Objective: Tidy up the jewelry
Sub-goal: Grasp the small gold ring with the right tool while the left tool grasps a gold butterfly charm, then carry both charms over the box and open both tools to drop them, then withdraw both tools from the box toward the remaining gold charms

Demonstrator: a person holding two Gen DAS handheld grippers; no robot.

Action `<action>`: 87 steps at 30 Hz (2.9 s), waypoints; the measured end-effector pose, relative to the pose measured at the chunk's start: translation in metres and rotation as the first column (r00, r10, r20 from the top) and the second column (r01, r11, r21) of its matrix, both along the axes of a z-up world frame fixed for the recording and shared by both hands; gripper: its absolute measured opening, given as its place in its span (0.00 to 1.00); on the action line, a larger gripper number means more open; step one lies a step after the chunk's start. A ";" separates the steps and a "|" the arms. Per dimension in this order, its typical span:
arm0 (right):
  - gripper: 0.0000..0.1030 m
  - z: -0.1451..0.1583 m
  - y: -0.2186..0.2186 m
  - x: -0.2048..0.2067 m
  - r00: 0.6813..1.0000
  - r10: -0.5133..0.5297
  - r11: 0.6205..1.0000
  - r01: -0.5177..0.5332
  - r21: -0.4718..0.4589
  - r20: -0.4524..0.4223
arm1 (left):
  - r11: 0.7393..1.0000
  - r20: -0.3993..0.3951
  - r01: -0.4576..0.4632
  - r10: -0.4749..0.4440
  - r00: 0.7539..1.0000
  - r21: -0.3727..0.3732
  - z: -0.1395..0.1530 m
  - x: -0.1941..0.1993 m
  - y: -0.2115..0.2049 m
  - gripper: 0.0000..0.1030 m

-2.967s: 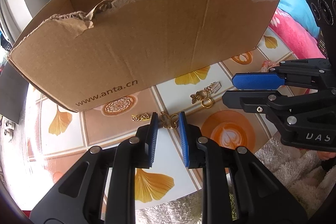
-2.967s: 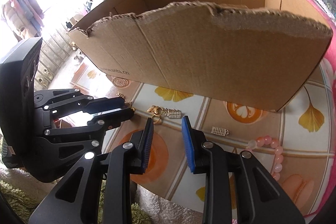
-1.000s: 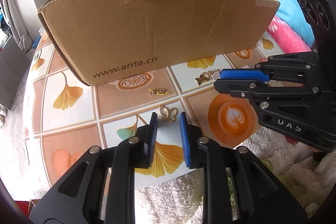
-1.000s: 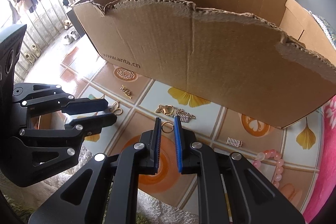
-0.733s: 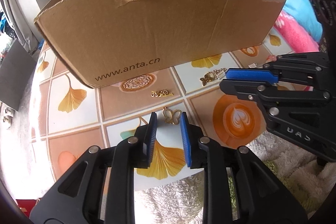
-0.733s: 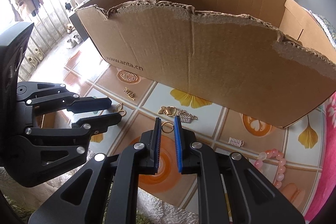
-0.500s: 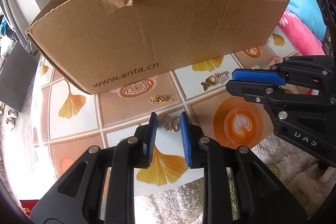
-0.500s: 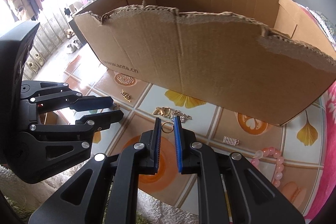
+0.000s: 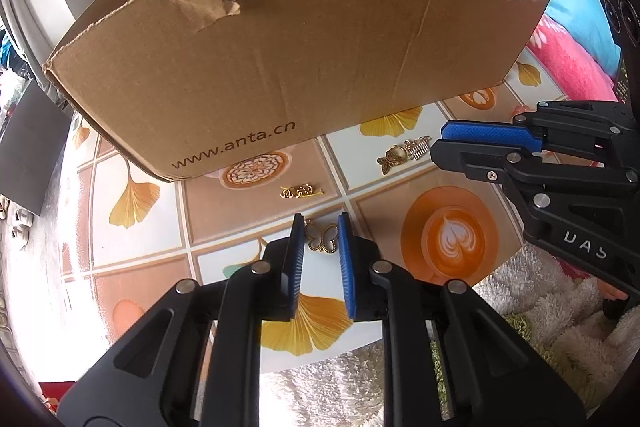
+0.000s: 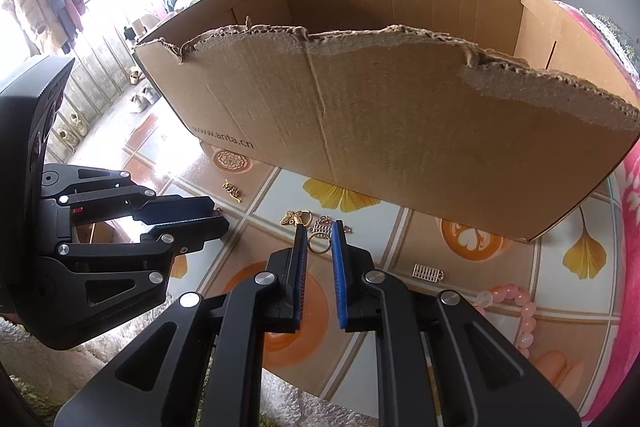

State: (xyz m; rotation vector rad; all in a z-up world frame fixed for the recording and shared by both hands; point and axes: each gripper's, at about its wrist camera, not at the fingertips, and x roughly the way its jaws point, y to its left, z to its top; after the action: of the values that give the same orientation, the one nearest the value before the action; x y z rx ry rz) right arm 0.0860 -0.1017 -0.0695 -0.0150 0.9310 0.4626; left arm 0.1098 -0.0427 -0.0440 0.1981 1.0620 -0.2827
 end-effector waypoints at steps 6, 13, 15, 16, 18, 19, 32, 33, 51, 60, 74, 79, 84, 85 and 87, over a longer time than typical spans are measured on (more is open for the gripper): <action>0.12 0.002 -0.001 0.000 1.000 -0.002 1.000 0.002 0.002 0.004 | 1.000 0.003 0.004 -0.004 1.000 -0.007 -0.001 -0.001 0.005 0.15; 0.12 0.004 0.000 0.000 1.000 -0.004 1.000 0.004 -0.002 0.009 | 1.000 -0.001 0.005 -0.005 1.000 -0.026 -0.001 -0.002 0.006 0.15; 0.12 0.006 0.000 0.000 1.000 -0.006 1.000 0.006 -0.003 0.010 | 1.000 0.001 0.008 -0.008 1.000 -0.028 0.000 -0.003 0.006 0.15; 0.12 0.007 0.000 0.000 1.000 -0.006 1.000 0.006 -0.003 0.011 | 1.000 0.003 0.009 -0.009 1.000 -0.027 0.002 -0.003 0.007 0.15; 0.12 0.009 0.001 -0.001 1.000 -0.006 1.000 0.006 -0.001 0.016 | 1.000 0.012 0.012 -0.011 1.000 -0.029 0.006 -0.005 0.009 0.15; 0.12 0.010 0.001 -0.002 1.000 -0.005 1.000 0.005 0.001 0.018 | 0.999 0.018 0.014 -0.014 1.000 -0.035 0.010 -0.007 0.010 0.15; 0.12 0.116 0.003 -0.007 0.956 0.130 0.986 -0.152 0.064 0.262 | 0.973 0.279 0.154 -0.102 0.955 -0.172 0.145 -0.012 0.038 0.15; 0.12 0.124 0.001 -0.001 0.951 0.137 0.984 -0.163 0.073 0.276 | 0.972 0.292 0.161 -0.106 0.950 -0.171 0.151 -0.007 0.038 0.15; 0.12 0.058 0.000 0.220 0.960 0.135 0.980 -0.165 -0.107 -0.244 | 0.966 -0.317 -0.018 -0.066 0.946 -0.257 0.071 0.221 -0.007 0.15; 0.13 0.051 -0.013 0.224 0.962 0.094 0.986 -0.126 -0.108 -0.257 | 0.947 -0.435 -0.140 0.000 0.901 -0.290 0.044 0.240 -0.001 0.35; 0.23 0.099 -0.048 0.200 0.991 0.020 0.999 -0.023 -0.024 -0.131 | 0.937 -0.277 -0.138 0.047 0.960 -0.320 0.105 0.207 0.031 0.47; 0.32 0.139 -0.061 0.159 0.999 0.023 0.998 -0.022 0.054 -0.030 | 0.928 -0.142 -0.092 0.043 0.989 -0.360 0.154 0.164 0.054 0.54; 0.46 0.170 -0.074 0.095 0.993 0.079 0.981 -0.093 0.170 0.088 | 0.929 0.066 -0.001 0.027 0.997 -0.369 0.195 0.090 0.075 0.73; 0.50 0.172 -0.074 0.076 0.988 0.100 0.977 -0.119 0.178 0.114 | 0.930 0.095 0.012 0.025 0.995 -0.366 0.197 0.075 0.081 0.75; 0.53 0.164 -0.067 0.049 0.982 0.132 0.970 -0.156 0.188 0.132 | 0.935 0.140 0.032 0.019 0.990 -0.353 0.195 0.046 0.084 0.81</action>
State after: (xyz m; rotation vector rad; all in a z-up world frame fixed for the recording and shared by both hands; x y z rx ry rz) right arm 0.1354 -0.1688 0.0943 0.0705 0.7665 0.6813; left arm 0.1558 0.0415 0.1509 -0.1032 0.8533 -0.4545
